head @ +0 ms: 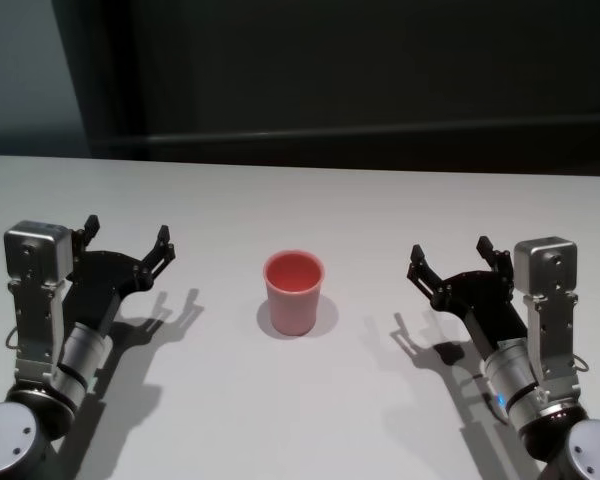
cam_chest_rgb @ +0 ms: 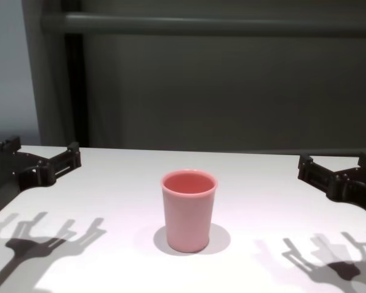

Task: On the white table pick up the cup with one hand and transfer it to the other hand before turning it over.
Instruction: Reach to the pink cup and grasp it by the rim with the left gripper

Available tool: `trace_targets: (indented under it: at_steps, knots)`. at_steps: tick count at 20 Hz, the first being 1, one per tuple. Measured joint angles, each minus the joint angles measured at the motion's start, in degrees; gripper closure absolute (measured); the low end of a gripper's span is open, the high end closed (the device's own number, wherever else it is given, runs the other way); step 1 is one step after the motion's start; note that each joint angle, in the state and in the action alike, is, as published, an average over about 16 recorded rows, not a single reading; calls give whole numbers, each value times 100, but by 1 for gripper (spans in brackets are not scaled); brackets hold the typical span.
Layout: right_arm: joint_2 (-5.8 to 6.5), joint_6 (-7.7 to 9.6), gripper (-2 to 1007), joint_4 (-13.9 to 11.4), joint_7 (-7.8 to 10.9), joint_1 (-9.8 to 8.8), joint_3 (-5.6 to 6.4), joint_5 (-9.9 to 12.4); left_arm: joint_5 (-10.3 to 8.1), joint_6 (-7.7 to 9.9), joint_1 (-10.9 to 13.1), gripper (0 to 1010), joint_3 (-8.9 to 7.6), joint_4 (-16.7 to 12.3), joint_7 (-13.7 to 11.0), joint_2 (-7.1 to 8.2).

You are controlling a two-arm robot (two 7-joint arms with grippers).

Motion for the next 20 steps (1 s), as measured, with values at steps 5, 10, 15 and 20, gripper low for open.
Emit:
trace_targets:
  at_steps: [5, 10, 15, 20]
  knots:
    - [0, 0, 5, 0, 0, 0, 0, 0, 0, 0, 0, 7, 0, 0, 0, 0]
    - [0, 0, 5, 0, 0, 0, 0, 0, 0, 0, 0, 7, 0, 0, 0, 0]
    - [0, 0, 5, 0, 0, 0, 0, 0, 0, 0, 0, 7, 0, 0, 0, 0]
    - [0, 0, 5, 0, 0, 0, 0, 0, 0, 0, 0, 7, 0, 0, 0, 0]
